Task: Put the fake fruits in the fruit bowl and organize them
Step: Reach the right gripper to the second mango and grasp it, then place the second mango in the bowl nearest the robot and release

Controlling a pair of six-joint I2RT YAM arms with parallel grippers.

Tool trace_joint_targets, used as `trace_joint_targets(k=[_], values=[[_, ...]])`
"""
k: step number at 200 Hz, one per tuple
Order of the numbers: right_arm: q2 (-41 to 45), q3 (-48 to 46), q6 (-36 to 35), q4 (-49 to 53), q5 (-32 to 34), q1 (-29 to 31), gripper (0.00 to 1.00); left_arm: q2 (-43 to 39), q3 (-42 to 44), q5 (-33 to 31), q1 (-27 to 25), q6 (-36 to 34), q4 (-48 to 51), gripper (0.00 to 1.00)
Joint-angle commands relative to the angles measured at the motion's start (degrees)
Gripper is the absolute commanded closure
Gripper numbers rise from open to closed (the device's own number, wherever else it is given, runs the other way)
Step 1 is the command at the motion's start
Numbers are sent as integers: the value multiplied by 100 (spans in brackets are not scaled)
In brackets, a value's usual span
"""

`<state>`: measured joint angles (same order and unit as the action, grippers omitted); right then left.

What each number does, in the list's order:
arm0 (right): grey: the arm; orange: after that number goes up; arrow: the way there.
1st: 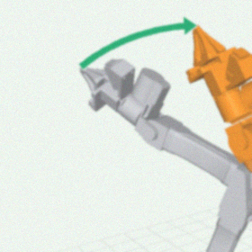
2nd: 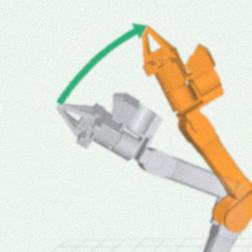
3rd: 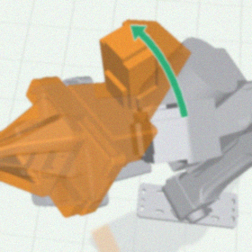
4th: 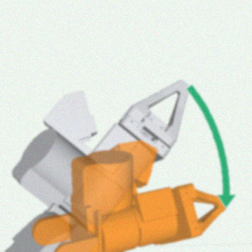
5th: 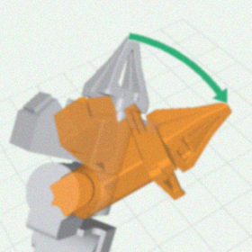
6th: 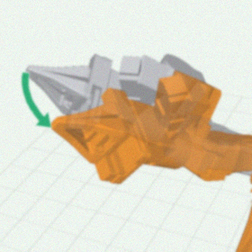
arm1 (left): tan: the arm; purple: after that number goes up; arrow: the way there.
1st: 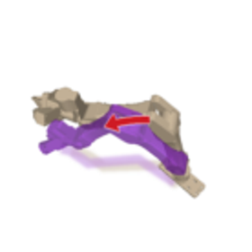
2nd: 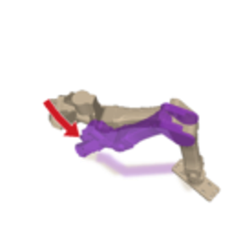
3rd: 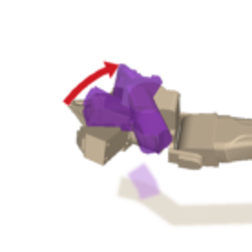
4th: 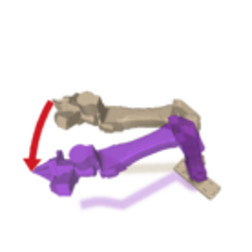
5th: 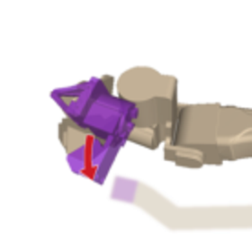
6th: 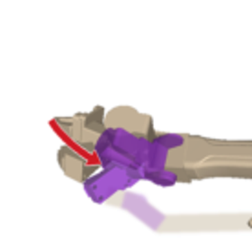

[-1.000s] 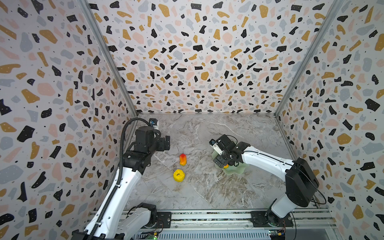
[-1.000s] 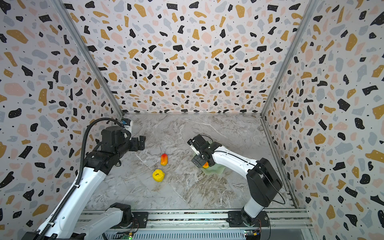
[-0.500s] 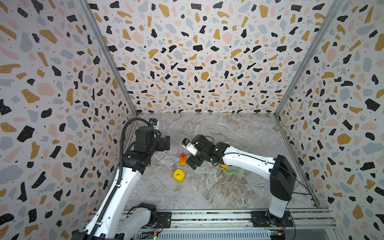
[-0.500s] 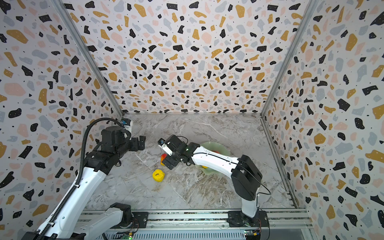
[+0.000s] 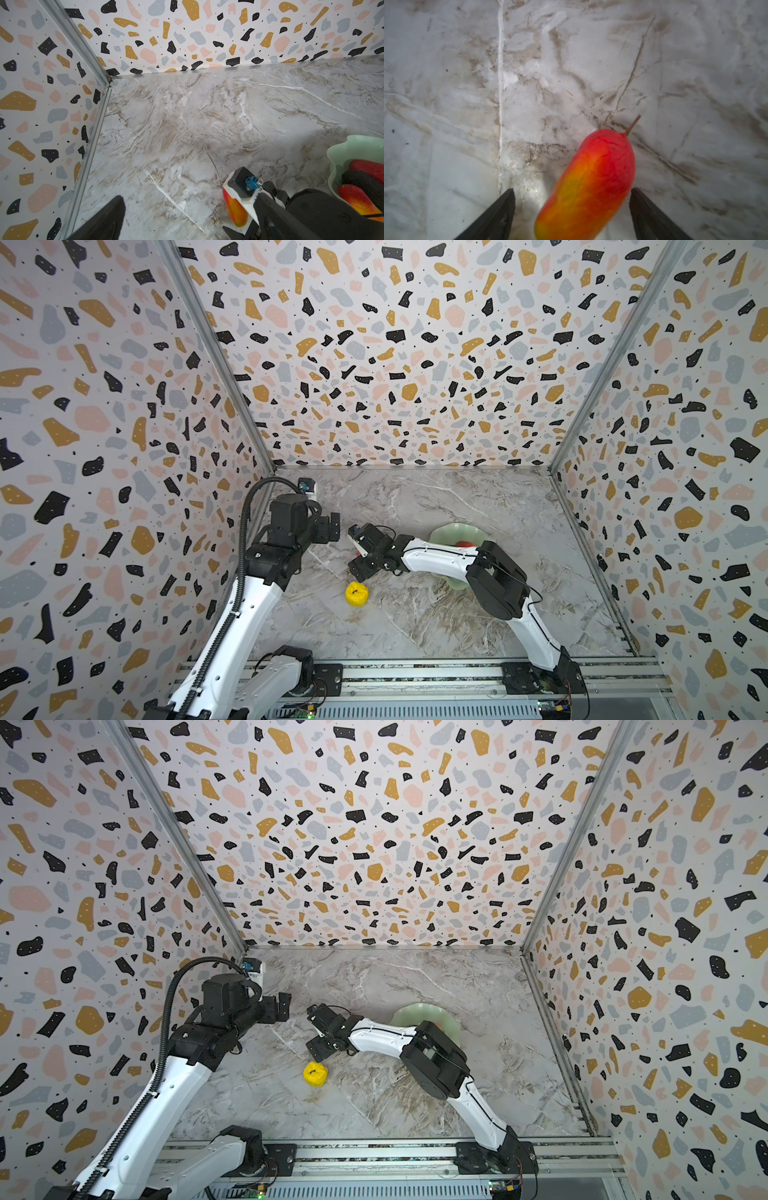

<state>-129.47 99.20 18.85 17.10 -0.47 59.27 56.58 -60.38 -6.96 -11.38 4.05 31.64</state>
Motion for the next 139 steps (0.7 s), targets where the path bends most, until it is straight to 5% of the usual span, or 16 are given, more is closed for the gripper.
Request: trace_joint_targets(k=[1, 72, 139], values=[[75, 238, 224, 12, 192, -7, 21, -72, 62, 11, -31, -47, -130, 0], [451, -103, 42, -67, 510, -89, 76, -121, 71, 7, -31, -51, -118, 0], [2792, -1680, -798, 360, 915, -788, 89, -106, 79, 11, -31, -71, -131, 0]])
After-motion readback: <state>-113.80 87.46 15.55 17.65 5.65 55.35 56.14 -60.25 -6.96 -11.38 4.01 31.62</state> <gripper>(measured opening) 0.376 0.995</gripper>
